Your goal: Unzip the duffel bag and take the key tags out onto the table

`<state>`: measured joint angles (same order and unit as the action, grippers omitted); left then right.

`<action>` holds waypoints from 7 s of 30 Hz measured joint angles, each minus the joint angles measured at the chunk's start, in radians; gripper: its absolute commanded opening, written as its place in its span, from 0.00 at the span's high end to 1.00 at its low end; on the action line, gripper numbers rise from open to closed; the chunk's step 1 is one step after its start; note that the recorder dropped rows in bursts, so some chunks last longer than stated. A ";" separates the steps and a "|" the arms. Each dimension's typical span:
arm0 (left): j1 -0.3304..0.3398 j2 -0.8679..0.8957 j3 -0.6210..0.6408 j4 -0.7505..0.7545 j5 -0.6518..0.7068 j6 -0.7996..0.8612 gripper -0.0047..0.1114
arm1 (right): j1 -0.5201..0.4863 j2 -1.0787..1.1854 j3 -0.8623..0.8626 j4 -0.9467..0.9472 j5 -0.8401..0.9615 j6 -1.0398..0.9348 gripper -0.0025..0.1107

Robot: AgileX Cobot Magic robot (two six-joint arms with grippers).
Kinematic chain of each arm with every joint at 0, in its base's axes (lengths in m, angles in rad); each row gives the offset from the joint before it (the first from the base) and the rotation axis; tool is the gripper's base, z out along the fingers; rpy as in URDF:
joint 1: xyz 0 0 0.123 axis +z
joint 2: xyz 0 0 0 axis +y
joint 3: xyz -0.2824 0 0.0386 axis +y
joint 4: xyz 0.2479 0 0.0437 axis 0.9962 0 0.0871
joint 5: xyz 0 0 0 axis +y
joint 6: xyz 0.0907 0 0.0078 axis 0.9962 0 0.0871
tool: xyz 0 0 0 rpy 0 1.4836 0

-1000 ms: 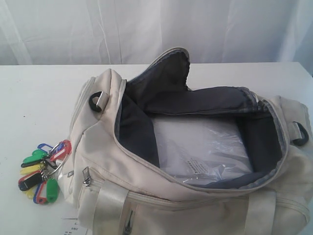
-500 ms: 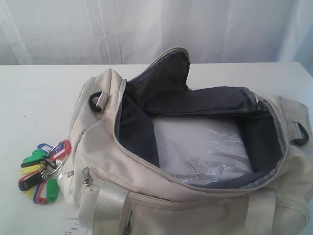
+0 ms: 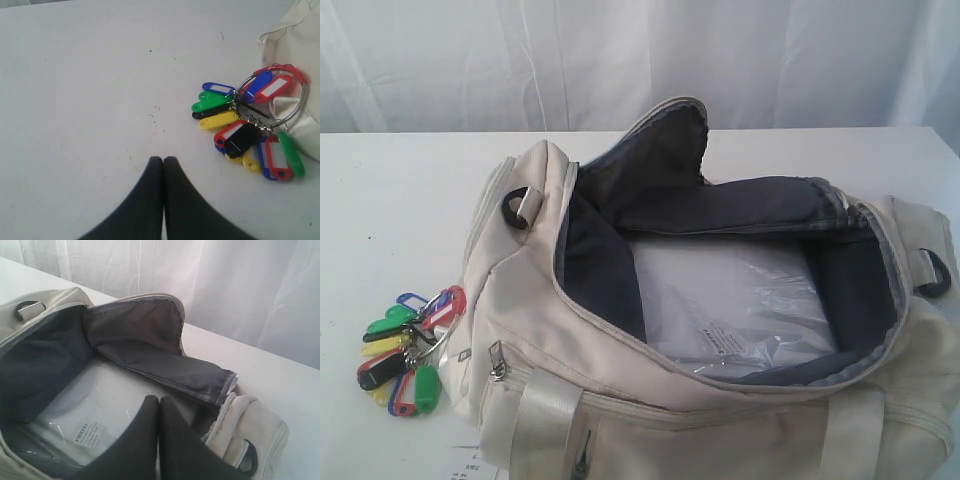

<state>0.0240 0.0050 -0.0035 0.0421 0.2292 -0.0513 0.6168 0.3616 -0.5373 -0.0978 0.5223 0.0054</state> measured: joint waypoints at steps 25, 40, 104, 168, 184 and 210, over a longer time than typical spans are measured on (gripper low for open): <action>0.000 0.000 0.000 -0.008 0.000 0.000 0.96 | 0.000 0.000 0.000 0.000 0.000 0.000 0.98; 0.000 0.000 0.000 -0.010 0.000 0.000 0.96 | 0.000 -0.007 0.002 0.000 0.000 0.000 0.98; 0.000 0.000 0.000 -0.013 0.000 0.000 0.96 | -0.499 -0.356 0.532 0.007 -0.187 0.000 0.98; 0.000 0.000 0.000 -0.013 0.000 0.004 0.96 | -0.504 -0.356 0.532 0.017 -0.185 0.095 0.98; 0.000 0.000 0.000 -0.013 0.000 0.004 0.96 | -0.504 -0.356 0.532 0.017 -0.185 0.106 0.98; 0.060 0.000 0.000 -0.015 0.000 0.004 0.96 | -0.441 -0.356 0.532 0.017 -0.185 0.107 0.98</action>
<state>0.0843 0.0050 -0.0035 0.0270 0.2292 -0.0478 0.1758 0.0052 -0.0048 -0.0805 0.3370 0.1126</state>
